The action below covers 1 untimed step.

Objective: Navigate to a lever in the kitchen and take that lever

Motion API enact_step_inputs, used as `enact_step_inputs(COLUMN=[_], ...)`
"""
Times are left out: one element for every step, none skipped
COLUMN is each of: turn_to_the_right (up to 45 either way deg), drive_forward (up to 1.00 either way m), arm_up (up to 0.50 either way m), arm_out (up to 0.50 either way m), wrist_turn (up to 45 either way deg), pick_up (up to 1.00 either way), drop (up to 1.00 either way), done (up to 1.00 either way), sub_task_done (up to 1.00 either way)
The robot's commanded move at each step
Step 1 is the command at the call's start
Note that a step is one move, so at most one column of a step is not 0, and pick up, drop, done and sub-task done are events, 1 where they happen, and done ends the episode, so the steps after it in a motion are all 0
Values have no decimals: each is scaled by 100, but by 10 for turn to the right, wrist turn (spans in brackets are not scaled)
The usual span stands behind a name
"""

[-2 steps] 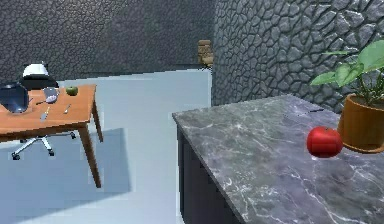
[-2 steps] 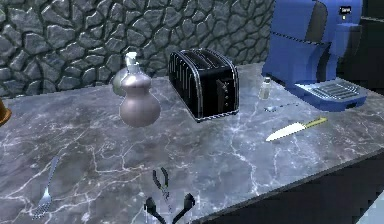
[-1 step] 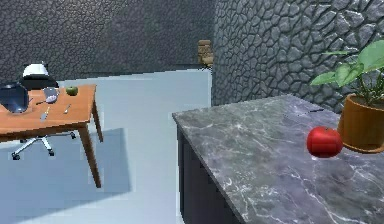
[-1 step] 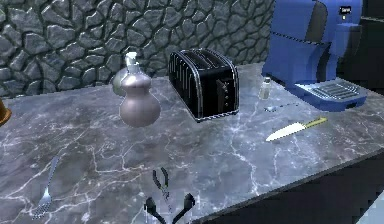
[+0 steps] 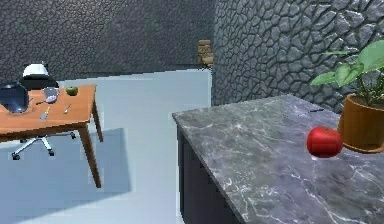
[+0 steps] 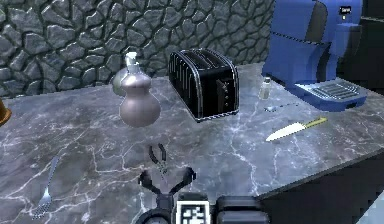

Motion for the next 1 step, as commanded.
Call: enact_step_inputs(turn_to_the_right=[0], drive_forward=[0], arm_up=[0], arm_out=[0], wrist_turn=[0], pick_up=[0], drop=[0], done=[100], sub_task_done=[0])
